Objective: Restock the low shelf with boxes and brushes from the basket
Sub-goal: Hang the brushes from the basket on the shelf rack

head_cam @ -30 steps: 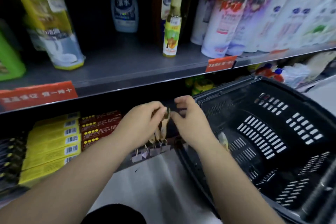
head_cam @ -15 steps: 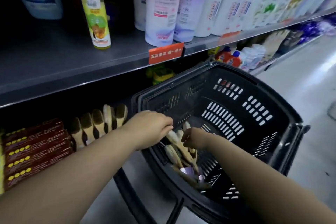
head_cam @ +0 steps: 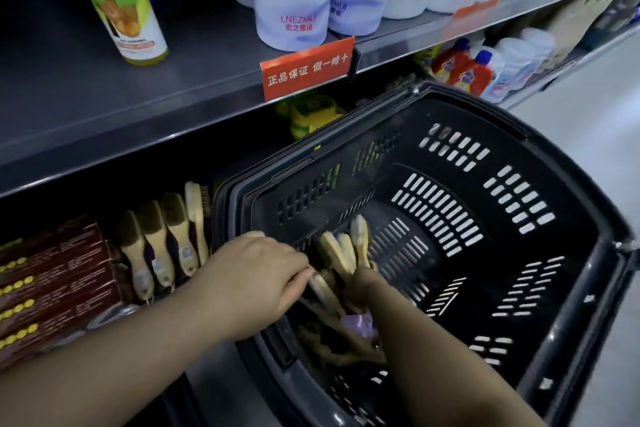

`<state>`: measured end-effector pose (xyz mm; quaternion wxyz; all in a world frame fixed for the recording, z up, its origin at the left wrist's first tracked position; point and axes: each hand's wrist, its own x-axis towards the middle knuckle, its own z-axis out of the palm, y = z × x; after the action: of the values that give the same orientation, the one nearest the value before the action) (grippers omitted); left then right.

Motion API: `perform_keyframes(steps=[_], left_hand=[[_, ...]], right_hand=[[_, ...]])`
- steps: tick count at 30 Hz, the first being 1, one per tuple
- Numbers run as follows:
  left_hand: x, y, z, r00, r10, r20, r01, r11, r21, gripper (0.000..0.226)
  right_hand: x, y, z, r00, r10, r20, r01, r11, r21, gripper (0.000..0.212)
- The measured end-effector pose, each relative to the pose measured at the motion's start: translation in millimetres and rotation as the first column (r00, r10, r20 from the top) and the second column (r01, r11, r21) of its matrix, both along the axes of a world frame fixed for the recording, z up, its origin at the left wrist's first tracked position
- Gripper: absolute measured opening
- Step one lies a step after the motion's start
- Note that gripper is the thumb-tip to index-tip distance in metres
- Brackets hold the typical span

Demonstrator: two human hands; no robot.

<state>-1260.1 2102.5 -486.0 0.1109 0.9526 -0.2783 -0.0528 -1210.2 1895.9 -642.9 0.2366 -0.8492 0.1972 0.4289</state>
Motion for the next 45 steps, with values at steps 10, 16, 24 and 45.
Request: perform_keyframes(steps=[10, 16, 24, 45], left_hand=[[-4, -30, 3, 0.955, 0.294, -0.041, -0.292, 0.956, 0.043, 0.038], [-6, -51, 14, 0.642, 0.348, -0.683, -0.708, 0.610, -0.356, 0.041], [-3, -36, 21, 0.544, 0.168, -0.822, -0.835, 0.210, -0.509, 0.023], [-5, -4, 32, 0.382, -0.162, -0.910, -0.924, -0.061, -0.378, 0.045]], right_hand=[[-18, -11, 102, 0.940, -0.263, -0.216, 0.329, 0.540, 0.775, 0.008], [-48, 6, 141, 0.983, -0.182, -0.025, 0.084, 0.324, 0.942, 0.022], [-10, 12, 108, 0.976, -0.201, 0.087, 0.081, 0.700, 0.709, 0.038], [12, 27, 61, 0.887, 0.256, 0.383, -0.307, 0.949, 0.077, 0.040]])
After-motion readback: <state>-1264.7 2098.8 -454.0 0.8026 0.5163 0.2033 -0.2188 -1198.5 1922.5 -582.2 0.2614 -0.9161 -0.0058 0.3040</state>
